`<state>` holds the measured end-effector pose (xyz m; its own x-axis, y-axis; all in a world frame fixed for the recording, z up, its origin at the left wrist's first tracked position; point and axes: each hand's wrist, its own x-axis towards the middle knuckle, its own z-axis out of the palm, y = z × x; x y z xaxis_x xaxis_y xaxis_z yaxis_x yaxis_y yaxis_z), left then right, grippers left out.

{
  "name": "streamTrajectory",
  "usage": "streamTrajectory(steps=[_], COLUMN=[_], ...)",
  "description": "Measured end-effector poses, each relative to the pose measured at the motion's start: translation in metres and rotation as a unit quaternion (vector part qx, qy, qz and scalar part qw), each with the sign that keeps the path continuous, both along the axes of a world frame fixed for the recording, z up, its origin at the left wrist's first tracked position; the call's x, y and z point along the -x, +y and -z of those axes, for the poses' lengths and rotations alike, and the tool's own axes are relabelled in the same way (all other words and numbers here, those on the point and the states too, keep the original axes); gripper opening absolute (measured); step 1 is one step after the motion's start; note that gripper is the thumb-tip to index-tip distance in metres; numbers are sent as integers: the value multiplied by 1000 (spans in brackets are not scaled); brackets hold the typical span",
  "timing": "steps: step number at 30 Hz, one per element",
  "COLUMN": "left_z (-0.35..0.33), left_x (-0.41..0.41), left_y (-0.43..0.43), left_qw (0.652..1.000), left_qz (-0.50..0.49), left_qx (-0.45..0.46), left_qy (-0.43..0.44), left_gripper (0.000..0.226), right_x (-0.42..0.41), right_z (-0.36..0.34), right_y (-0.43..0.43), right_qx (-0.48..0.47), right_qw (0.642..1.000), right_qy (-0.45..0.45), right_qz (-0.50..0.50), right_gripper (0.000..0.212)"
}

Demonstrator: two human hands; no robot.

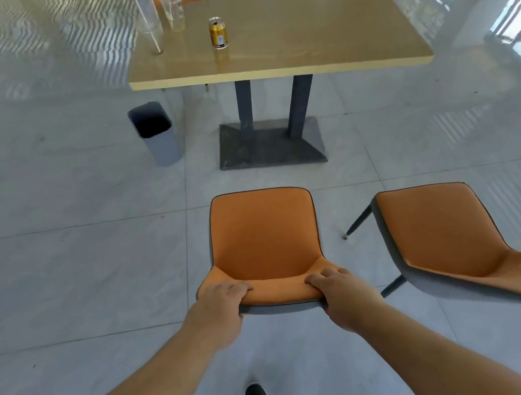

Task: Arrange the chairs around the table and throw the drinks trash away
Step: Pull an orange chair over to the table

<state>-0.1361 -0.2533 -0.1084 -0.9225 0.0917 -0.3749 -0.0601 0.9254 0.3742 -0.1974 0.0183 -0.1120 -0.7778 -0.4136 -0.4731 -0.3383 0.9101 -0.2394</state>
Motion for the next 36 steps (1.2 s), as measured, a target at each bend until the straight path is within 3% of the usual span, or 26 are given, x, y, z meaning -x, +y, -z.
streamTrajectory(steps=[24,31,36], left_z=[3,5,7], left_x=[377,463,470], left_y=[-37,-51,-55], left_qw=[996,995,996], left_qz=[-88,-65,-43], left_qx=[34,60,79], left_qy=[9,35,12], left_gripper=[54,49,50], right_x=[389,467,473], right_z=[3,3,7], right_y=[-48,-69,-67], right_qx=[41,33,15], right_qw=[997,997,997], right_qy=[31,65,67], right_qz=[-56,-20,-28], right_gripper=[37,30,26])
